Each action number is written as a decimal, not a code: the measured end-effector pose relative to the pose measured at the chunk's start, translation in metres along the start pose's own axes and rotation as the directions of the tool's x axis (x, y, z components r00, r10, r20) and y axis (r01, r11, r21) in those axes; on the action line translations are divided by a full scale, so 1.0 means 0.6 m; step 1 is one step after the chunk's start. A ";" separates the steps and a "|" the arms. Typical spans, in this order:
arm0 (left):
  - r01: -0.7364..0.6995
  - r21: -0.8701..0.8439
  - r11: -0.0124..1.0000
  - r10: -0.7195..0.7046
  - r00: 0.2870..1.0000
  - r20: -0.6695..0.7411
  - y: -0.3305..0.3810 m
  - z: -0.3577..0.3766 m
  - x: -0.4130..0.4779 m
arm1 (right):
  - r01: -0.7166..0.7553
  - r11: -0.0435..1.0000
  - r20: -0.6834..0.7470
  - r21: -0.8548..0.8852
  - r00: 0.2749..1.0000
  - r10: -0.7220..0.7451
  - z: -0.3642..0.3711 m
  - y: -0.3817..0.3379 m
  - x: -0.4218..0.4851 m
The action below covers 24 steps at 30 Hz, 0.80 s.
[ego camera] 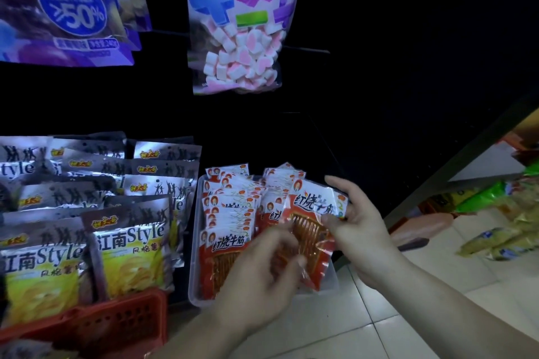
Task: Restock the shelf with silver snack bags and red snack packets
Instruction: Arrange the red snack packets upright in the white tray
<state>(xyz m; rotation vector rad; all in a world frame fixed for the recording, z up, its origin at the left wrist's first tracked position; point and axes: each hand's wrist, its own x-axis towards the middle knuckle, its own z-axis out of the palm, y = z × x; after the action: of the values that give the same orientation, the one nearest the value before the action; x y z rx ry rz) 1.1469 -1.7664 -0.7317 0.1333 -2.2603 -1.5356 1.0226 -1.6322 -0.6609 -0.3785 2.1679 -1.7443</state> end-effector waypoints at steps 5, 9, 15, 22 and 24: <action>0.317 -0.314 0.895 -0.343 0.939 -0.031 -0.014 -0.018 0.039 | -0.022 0.999 0.143 0.032 0.990 0.017 0.001 -0.004 -0.003; 0.282 -0.192 0.940 -0.306 0.945 -0.111 -0.027 -0.030 0.055 | 0.217 0.948 0.134 -0.234 0.973 -0.189 -0.009 0.005 0.024; 0.390 0.062 0.919 -0.385 0.920 -0.079 -0.105 -0.027 0.059 | 0.193 0.885 0.294 -0.424 0.954 -0.068 0.013 0.094 0.059; 0.522 0.021 0.853 -0.511 0.825 0.241 -0.143 0.003 0.052 | -0.044 0.792 0.453 -0.609 0.800 0.393 0.029 0.148 0.064; 0.513 0.101 0.852 -0.512 0.778 0.364 -0.147 0.003 0.047 | -0.132 0.759 0.452 -0.638 0.733 0.508 0.027 0.132 0.063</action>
<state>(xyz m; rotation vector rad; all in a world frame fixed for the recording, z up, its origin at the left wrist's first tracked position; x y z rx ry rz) 1.1079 -1.8078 -0.8049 0.5390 -2.6741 -1.9821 0.9950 -1.6451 -0.7448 -0.5481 2.0305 -0.5976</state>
